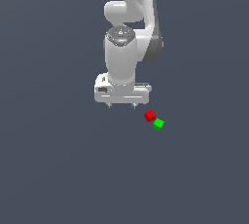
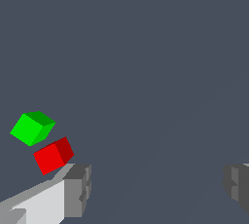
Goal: Stack the red cube on top of the green cube.
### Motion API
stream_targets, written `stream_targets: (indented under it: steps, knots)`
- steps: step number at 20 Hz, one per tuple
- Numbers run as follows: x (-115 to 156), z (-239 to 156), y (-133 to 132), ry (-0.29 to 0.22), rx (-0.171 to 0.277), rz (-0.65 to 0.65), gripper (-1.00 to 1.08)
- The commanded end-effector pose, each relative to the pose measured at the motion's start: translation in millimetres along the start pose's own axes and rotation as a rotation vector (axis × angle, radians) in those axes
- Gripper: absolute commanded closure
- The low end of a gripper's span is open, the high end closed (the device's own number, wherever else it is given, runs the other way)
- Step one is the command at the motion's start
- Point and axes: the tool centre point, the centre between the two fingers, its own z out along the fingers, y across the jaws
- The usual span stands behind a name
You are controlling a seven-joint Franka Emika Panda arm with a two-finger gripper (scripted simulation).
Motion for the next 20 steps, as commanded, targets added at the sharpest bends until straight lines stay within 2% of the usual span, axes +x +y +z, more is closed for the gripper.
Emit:
stream_targets:
  steps: [1,4,8,20]
  knots:
    - [0,0,0,0.000,0.000,0.000,-0.92]
    - [-1,3,-4,0.000,0.000,-0.012,-0.92]
    - [-3,16,-22,-0.001,0.002,-0.064,-0.92]
    - [-40,92,-125,-0.007,0.010,-0.375,-0.92]
